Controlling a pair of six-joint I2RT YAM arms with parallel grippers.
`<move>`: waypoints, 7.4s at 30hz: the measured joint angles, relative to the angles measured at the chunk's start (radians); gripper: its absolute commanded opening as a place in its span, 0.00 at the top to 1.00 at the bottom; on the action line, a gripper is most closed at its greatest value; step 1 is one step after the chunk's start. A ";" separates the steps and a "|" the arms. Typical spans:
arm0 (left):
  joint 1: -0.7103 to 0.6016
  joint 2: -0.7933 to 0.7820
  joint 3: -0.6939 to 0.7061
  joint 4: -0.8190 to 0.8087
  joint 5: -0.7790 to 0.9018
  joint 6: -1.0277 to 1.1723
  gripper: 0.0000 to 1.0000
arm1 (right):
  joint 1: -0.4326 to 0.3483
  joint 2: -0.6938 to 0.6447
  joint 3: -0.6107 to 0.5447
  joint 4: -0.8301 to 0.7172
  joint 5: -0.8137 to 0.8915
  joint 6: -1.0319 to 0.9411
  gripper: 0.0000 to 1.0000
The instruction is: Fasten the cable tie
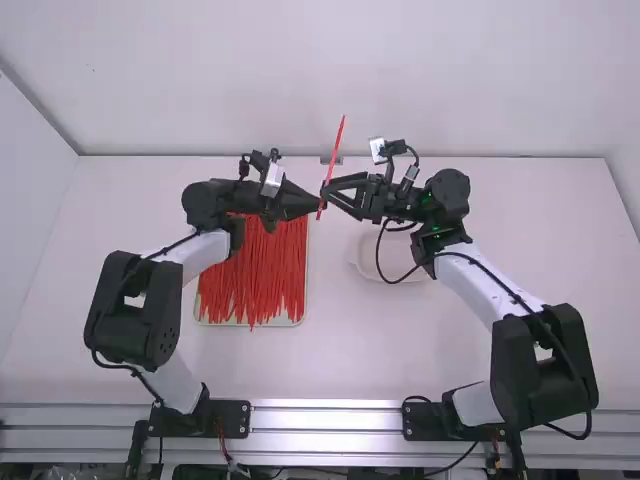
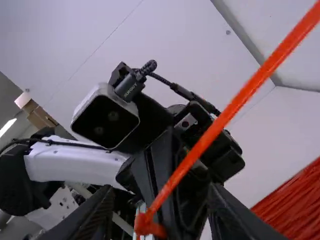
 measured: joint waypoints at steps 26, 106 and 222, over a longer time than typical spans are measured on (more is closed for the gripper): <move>0.095 0.005 0.000 -0.008 -0.072 -0.089 0.01 | -0.049 -0.005 0.002 -0.053 -0.098 -0.048 1.00; 0.245 -0.119 0.000 -2.074 -0.581 0.697 0.01 | -0.174 -0.005 -0.135 -1.044 0.801 -0.840 1.00; 0.160 -0.661 -0.284 -1.798 -1.127 0.642 0.36 | -0.295 -0.599 -0.386 -1.017 1.131 -0.986 0.38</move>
